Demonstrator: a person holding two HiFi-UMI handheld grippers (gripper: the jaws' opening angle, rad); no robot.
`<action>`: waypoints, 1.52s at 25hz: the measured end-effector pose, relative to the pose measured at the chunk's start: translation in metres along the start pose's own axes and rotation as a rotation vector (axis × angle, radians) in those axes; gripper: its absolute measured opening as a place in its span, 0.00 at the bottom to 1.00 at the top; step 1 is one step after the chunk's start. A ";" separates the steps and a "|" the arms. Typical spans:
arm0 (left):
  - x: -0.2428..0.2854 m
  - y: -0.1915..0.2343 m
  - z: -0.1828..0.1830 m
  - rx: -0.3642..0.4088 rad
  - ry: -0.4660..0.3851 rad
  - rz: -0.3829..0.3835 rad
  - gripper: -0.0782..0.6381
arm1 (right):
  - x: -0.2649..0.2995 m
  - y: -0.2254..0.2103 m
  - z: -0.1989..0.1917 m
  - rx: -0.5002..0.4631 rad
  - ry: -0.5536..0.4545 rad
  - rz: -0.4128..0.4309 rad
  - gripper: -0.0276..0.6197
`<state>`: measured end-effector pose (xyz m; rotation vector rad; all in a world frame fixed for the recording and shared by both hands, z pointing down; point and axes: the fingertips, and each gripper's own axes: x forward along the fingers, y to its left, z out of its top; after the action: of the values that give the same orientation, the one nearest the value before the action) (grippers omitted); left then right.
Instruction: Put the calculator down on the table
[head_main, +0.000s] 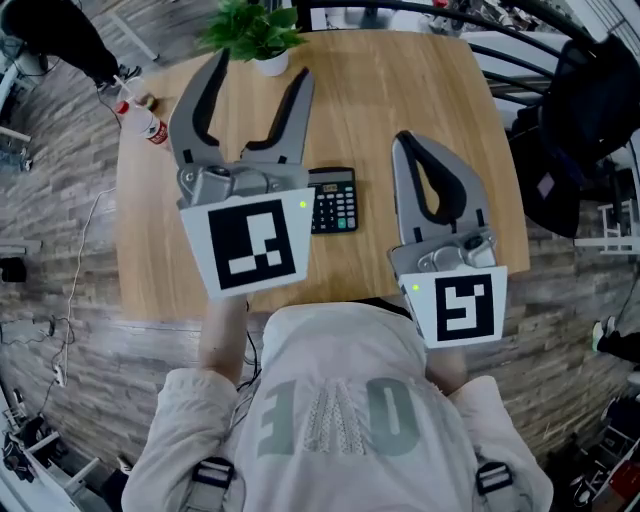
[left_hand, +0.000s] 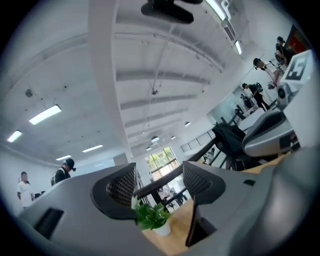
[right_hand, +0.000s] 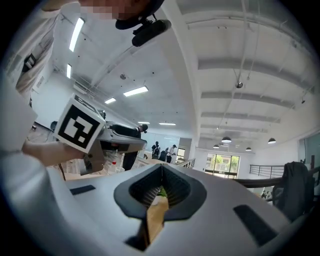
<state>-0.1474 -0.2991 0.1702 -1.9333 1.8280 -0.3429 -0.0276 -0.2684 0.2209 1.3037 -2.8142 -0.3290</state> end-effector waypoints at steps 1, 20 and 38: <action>-0.010 0.005 0.009 -0.027 -0.029 0.029 0.52 | -0.001 0.000 0.005 -0.004 -0.013 -0.007 0.07; -0.108 0.057 -0.003 -0.324 -0.162 0.410 0.12 | 0.014 0.018 0.030 0.032 -0.168 0.017 0.07; -0.103 0.061 -0.015 -0.298 -0.150 0.417 0.12 | 0.027 0.027 0.016 0.031 -0.127 0.072 0.07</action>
<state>-0.2166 -0.2008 0.1670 -1.6370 2.2083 0.2157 -0.0670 -0.2692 0.2091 1.2253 -2.9736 -0.3801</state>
